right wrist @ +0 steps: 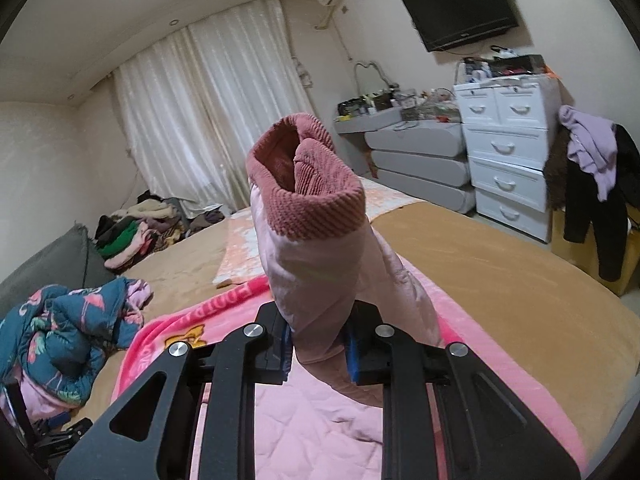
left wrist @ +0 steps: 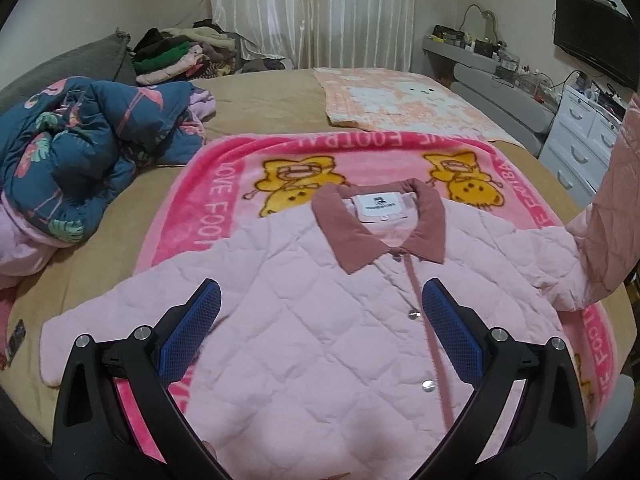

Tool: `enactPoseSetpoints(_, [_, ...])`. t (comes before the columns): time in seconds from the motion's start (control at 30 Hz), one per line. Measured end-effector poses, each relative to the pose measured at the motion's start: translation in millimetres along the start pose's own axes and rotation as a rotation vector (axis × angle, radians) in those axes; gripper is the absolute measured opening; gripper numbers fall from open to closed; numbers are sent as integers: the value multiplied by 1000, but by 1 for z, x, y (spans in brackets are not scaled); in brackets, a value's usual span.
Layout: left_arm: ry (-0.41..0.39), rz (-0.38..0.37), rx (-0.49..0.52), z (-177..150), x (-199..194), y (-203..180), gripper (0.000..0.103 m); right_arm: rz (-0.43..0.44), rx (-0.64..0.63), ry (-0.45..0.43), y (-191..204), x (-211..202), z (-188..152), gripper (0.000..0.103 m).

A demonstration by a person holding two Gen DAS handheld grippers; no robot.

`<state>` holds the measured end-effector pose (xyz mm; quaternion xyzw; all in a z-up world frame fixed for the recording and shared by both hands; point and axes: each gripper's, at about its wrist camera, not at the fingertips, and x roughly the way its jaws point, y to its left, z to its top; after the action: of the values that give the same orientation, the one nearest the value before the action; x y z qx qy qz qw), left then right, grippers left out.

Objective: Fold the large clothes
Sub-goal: 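Carry the sleeve across the jacket front and open the right gripper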

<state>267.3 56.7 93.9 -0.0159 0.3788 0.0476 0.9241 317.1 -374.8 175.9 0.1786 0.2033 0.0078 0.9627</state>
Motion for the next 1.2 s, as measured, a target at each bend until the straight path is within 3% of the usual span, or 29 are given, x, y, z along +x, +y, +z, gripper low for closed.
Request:
enactPoseSetpoints(0.53, [27,18,-131,-9,12,76,94,168,-110,11,113,10,-23,19])
enactPoseSetpoints(1.2, [25,-13,-231,-22,20,109,94,347,-267,108,217,47,-95,19])
